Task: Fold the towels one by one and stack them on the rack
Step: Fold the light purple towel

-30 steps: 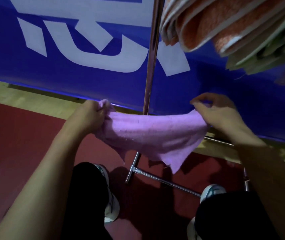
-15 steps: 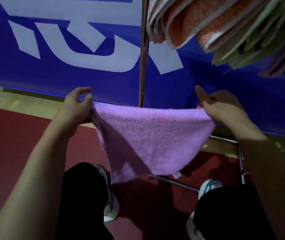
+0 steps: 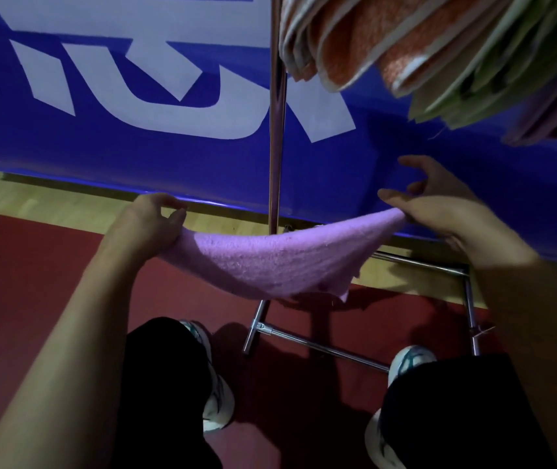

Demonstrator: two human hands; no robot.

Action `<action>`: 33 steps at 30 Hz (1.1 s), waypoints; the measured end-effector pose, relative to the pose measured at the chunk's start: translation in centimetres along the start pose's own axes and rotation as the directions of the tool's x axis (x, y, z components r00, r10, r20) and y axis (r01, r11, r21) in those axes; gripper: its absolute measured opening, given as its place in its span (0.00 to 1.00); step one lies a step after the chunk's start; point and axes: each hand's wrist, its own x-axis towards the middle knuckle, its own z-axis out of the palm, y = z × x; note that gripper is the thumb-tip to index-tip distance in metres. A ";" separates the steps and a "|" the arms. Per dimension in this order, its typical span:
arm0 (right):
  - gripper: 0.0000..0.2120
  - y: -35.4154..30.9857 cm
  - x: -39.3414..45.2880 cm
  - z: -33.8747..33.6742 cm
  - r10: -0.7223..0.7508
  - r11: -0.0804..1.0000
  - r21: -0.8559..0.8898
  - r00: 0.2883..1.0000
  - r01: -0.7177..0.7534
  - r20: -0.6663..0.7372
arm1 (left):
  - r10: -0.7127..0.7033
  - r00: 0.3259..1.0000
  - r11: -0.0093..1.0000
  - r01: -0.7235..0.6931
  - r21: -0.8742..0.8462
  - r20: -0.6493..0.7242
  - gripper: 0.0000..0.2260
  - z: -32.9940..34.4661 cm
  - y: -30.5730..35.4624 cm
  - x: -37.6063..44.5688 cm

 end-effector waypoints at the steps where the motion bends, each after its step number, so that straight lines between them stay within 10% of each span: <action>1: 0.25 -0.1 -0.1 0.2 -0.009 0.999 0.044 0.999 0.008 0.031 | 0.001 1.000 1.000 -0.001 0.015 0.017 0.10 0.1 -0.2 0.2; 10: 0.10 -0.5 0.2 0.6 -0.049 0.799 0.593 0.975 -0.093 0.219 | -0.009 0.990 0.997 -0.001 0.074 0.142 0.09 0.0 -0.7 0.3; 22: 0.11 0.2 -0.7 2.0 -0.167 0.975 0.210 0.858 0.071 0.486 | 0.049 0.968 0.959 -0.114 -0.258 -0.245 0.10 -1.6 0.6 -0.6; 33: 0.25 0.2 -0.3 2.7 0.000 0.963 -0.263 0.972 0.064 0.235 | 0.025 0.958 0.908 -0.141 -0.395 -0.284 0.13 -2.2 1.1 -1.3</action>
